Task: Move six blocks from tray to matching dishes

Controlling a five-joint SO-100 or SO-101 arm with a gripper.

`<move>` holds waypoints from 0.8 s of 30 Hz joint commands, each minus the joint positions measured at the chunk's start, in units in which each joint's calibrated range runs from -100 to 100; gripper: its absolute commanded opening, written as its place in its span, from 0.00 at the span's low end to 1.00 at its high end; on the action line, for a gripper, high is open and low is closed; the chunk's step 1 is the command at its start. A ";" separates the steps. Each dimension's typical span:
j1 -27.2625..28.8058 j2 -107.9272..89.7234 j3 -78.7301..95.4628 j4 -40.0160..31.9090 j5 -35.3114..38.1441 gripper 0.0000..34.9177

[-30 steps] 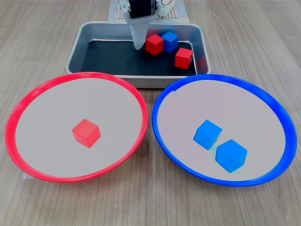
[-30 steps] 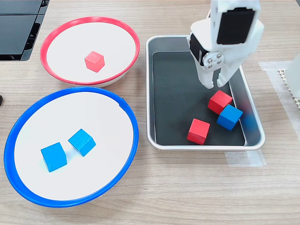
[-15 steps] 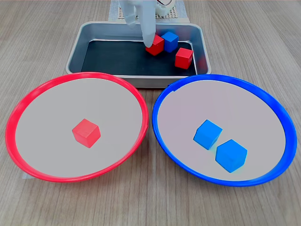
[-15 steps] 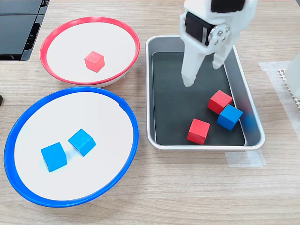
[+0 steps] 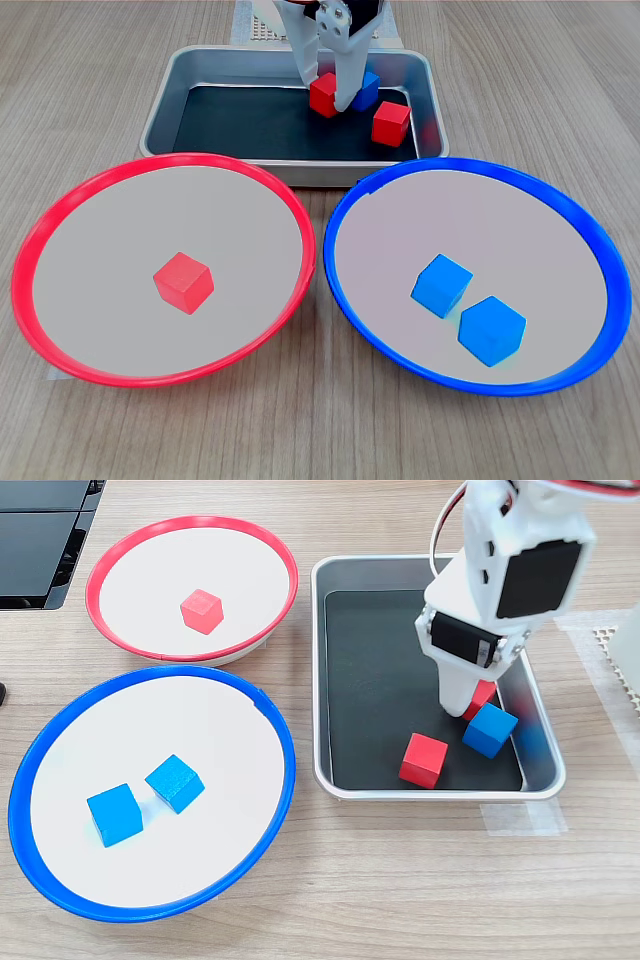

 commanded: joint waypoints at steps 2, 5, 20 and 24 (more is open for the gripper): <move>0.42 0.46 -6.07 4.31 0.10 0.01; 2.87 2.17 -19.64 9.92 -2.25 0.01; 14.64 30.91 -65.34 -2.96 -12.50 0.45; 14.07 28.61 -60.60 -4.85 -10.60 0.63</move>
